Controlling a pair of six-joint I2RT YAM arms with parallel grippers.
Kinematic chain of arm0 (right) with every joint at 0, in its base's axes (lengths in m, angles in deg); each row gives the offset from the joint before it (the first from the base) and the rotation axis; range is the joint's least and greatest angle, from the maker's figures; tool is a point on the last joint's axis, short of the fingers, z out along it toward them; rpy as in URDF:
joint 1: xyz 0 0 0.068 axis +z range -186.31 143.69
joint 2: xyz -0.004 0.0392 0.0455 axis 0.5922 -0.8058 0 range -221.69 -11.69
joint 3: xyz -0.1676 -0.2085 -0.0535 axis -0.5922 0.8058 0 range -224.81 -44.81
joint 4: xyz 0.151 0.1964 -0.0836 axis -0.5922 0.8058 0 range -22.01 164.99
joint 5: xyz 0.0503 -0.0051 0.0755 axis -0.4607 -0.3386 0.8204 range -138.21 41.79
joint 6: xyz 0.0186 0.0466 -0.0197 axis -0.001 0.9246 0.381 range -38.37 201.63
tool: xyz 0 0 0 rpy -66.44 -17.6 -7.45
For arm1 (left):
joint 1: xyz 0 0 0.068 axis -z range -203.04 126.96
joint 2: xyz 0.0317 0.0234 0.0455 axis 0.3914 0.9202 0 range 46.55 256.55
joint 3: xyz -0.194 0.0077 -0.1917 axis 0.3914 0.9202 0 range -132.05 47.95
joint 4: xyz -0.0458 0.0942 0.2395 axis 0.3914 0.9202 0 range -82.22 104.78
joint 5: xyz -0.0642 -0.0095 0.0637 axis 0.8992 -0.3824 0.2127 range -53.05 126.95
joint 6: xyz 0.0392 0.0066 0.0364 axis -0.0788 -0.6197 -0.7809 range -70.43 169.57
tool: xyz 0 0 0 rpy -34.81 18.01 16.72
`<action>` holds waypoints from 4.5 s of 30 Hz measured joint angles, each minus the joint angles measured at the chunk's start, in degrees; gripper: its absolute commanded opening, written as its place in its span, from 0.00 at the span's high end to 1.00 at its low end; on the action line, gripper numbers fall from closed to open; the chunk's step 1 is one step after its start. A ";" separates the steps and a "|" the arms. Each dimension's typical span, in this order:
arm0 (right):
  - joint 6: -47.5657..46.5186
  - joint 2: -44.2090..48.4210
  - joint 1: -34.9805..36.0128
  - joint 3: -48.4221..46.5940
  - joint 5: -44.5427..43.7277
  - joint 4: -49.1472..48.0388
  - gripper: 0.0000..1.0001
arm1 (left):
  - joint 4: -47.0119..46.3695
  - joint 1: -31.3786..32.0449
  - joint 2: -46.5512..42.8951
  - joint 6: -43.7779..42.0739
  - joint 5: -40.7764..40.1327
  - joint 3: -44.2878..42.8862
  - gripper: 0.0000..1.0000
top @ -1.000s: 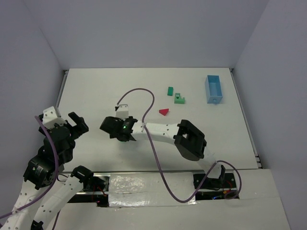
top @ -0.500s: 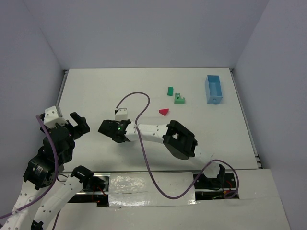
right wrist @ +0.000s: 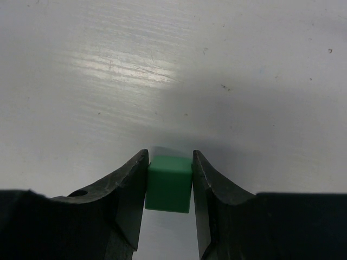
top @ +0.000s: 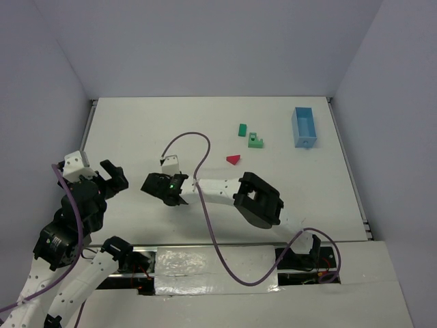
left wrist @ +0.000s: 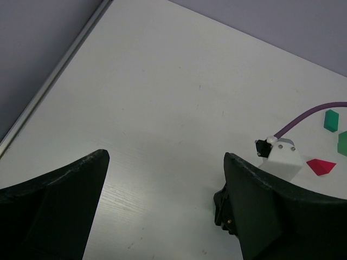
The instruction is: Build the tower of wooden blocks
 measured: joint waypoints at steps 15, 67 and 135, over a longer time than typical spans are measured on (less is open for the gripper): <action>-8.35 8.24 -0.63 14.05 3.52 -8.35 0.57 | -0.28 0.00 0.24 -1.09 0.83 0.02 0.01; -33.40 2.12 -49.48 -1.14 17.88 -6.58 0.32 | -1.55 0.00 5.33 -2.62 4.00 0.15 0.01; 0.70 18.10 -8.04 24.63 10.47 -8.87 0.58 | -1.95 0.00 5.27 -2.73 4.90 0.48 0.01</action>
